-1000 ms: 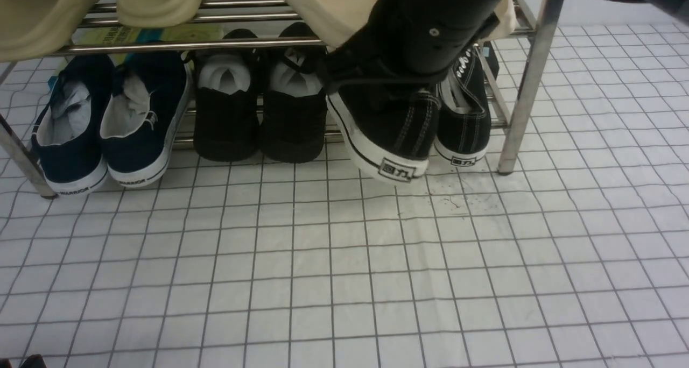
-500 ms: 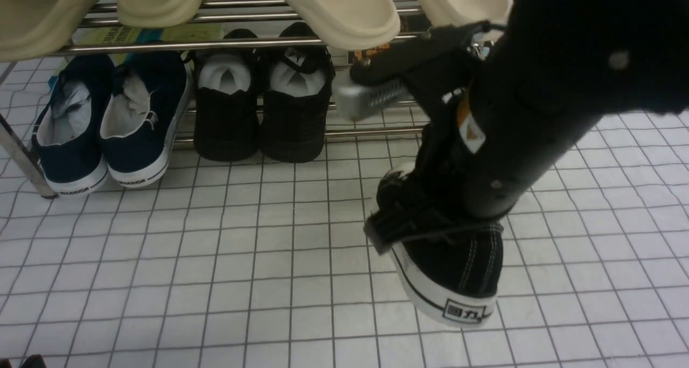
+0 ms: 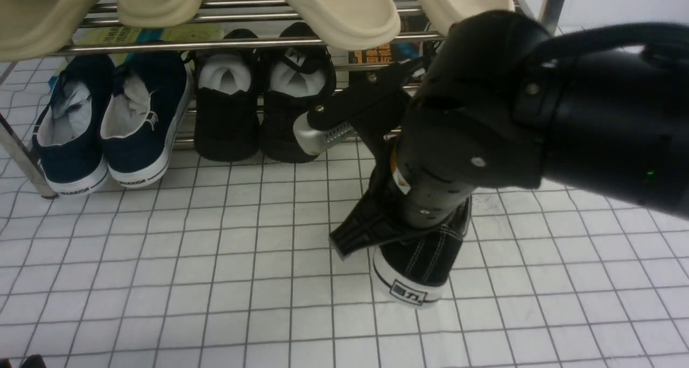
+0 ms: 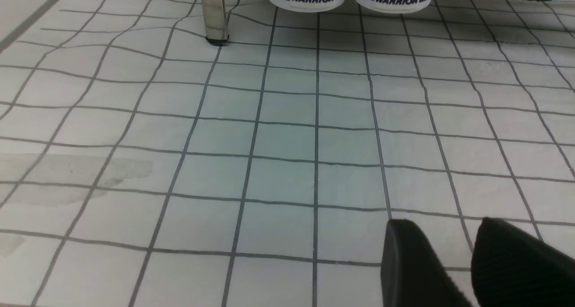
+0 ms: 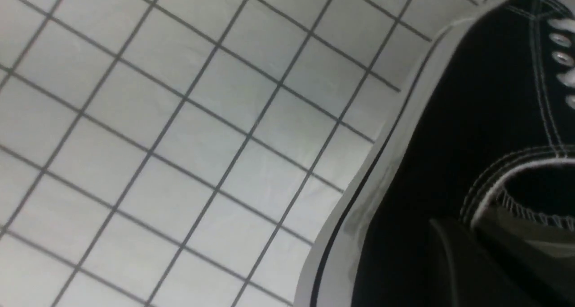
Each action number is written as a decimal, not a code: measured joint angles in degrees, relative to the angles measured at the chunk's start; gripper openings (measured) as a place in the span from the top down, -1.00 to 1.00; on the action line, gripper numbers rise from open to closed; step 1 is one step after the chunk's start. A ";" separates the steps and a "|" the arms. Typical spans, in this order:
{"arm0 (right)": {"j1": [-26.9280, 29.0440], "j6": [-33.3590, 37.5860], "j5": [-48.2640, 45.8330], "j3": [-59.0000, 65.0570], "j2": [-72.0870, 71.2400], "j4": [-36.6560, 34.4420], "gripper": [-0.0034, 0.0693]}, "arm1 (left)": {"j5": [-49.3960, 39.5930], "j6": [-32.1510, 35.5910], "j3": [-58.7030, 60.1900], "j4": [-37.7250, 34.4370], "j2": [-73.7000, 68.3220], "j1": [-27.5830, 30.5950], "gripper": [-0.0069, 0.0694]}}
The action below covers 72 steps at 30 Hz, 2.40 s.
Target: Take the shoes off the shelf with your hand from the white checkered tablecloth.
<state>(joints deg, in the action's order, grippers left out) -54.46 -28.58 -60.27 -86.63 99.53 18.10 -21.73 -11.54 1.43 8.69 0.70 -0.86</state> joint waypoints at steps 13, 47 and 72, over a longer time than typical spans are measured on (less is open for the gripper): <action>0.47 -2.20 3.05 0.06 3.25 2.65 0.87 | 0.00 0.00 0.00 0.00 0.00 0.00 0.19; 9.58 1.07 -1.89 -11.05 6.58 0.91 0.87 | 0.00 0.00 0.00 0.00 0.05 0.00 0.19; 23.93 1.43 15.44 -11.41 11.30 1.96 -0.35 | 0.00 0.00 0.00 0.00 0.05 0.00 0.19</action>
<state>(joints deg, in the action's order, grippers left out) -30.53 -27.15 -44.83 -98.03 110.83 20.06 -21.73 -11.54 1.43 8.69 0.75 -0.86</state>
